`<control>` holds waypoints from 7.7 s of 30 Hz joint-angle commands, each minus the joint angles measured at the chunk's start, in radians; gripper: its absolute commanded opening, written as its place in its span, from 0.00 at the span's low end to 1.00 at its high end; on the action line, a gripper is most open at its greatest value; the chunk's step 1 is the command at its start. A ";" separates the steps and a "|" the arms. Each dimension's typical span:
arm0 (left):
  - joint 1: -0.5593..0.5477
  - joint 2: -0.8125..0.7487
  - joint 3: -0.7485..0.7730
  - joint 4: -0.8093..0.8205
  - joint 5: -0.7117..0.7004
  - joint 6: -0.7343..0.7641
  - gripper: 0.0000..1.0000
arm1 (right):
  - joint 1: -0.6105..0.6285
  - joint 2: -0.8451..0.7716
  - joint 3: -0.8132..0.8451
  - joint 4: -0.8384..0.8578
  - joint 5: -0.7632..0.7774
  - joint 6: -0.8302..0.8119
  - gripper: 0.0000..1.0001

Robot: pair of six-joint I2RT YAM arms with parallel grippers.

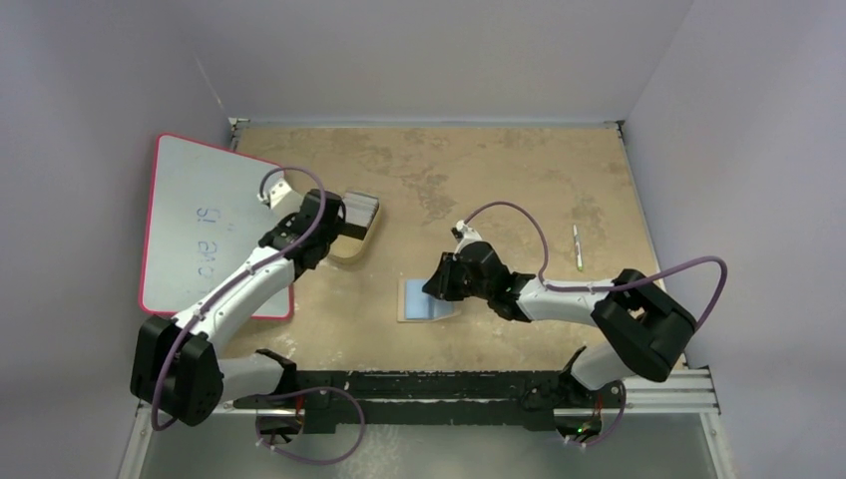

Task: Put the credit cards into the card holder
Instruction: Pick up the credit card from the storage box, then insert the credit card into the card holder.

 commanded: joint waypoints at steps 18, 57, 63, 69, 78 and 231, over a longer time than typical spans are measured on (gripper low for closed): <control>0.077 0.315 0.176 0.115 0.124 -0.376 0.60 | 0.004 -0.097 -0.066 0.038 0.017 -0.038 0.22; 0.079 0.327 0.092 0.319 0.138 -0.323 0.46 | 0.003 -0.136 -0.086 0.054 0.029 -0.051 0.22; 0.078 0.321 0.092 0.314 0.129 -0.321 0.37 | 0.005 -0.132 -0.092 0.066 0.031 -0.047 0.22; 0.078 0.323 0.082 0.324 0.144 -0.321 0.26 | 0.005 -0.131 -0.092 0.072 0.032 -0.046 0.22; 0.076 0.306 0.079 0.330 0.154 -0.317 0.12 | 0.005 -0.127 -0.095 0.081 0.031 -0.041 0.22; -0.251 0.096 -0.351 0.703 0.799 -0.026 0.00 | -0.055 -0.294 -0.194 -0.133 0.114 0.036 0.19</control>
